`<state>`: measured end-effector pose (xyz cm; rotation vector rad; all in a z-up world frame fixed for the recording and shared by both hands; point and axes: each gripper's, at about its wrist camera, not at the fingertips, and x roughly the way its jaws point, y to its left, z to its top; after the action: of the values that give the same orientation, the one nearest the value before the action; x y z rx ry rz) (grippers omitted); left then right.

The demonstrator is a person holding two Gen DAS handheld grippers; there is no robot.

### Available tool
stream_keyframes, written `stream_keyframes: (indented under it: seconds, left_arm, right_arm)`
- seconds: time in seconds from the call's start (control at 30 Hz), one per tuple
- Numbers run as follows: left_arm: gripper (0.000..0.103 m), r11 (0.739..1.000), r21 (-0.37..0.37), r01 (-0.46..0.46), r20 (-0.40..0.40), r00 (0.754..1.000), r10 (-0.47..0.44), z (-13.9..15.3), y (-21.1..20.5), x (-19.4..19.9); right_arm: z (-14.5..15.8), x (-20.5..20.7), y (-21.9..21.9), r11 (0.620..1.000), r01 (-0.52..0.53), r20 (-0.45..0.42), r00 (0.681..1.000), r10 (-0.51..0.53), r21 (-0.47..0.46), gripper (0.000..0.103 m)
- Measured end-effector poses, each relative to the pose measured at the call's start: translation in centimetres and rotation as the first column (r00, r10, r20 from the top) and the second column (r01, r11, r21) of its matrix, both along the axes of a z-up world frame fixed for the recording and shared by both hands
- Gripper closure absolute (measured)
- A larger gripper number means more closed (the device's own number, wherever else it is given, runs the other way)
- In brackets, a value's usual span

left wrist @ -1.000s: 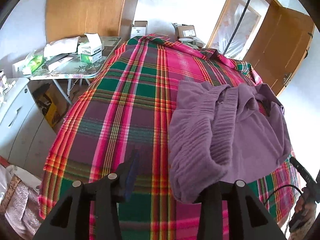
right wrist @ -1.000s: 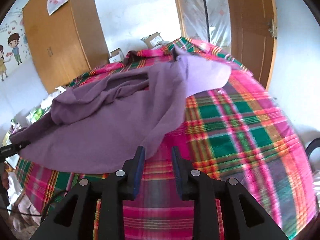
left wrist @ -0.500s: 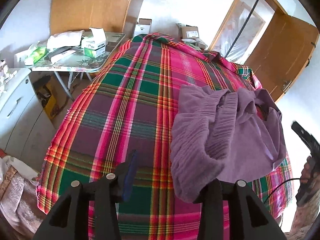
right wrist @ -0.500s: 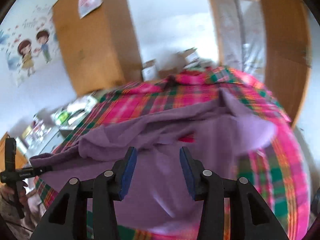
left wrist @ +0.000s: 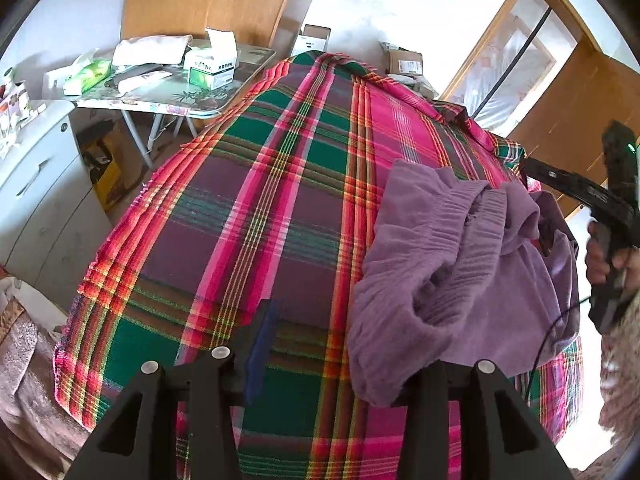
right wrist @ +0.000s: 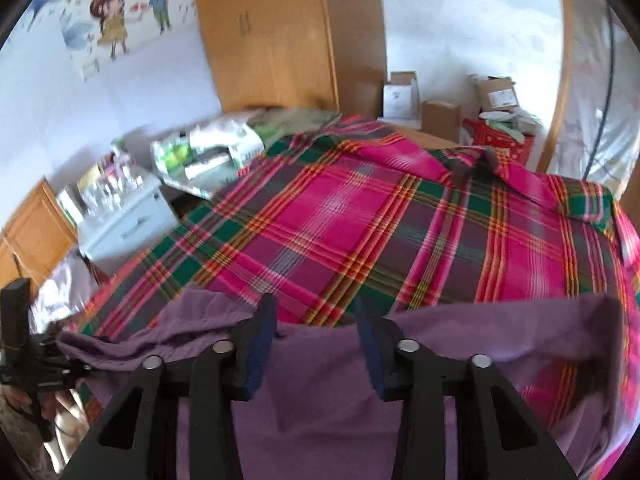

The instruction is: Fold clothes

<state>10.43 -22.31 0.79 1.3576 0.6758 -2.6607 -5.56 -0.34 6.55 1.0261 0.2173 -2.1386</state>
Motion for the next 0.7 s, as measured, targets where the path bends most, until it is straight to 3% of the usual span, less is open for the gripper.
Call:
stream_keyframes:
  seconds: [0.3,0.37,0.53,0.7]
  left_arm:
    - [0.058,1.0,0.01,-0.001,-0.005,1.0,0.001,-0.2,-0.4,-0.5]
    - [0.058,1.0,0.01,0.005,-0.011,1.0,-0.005,-0.2,-0.5,-0.7]
    - [0.058,1.0,0.018,0.007,-0.019,1.0,-0.007,-0.2,-0.7,-0.9]
    - [0.058,0.999,0.034,0.011,-0.03,1.0,-0.01,-0.3,-1.1,-1.1]
  right_arm:
    - [-2.1,-2.5,-3.9,0.972,-0.226,0.164,0.963,0.213,0.065,0.066]
    - [-2.6,-1.8,-4.1,0.962,-0.253,0.158,0.959,0.235,0.101,0.066]
    - [-3.3,-3.0,-4.7,0.974,-0.21,0.205,0.96,0.19,0.084,0.066]
    - [-4.5,-4.3,-6.2,0.974,-0.204,0.294,0.941,0.168,0.096,0.066]
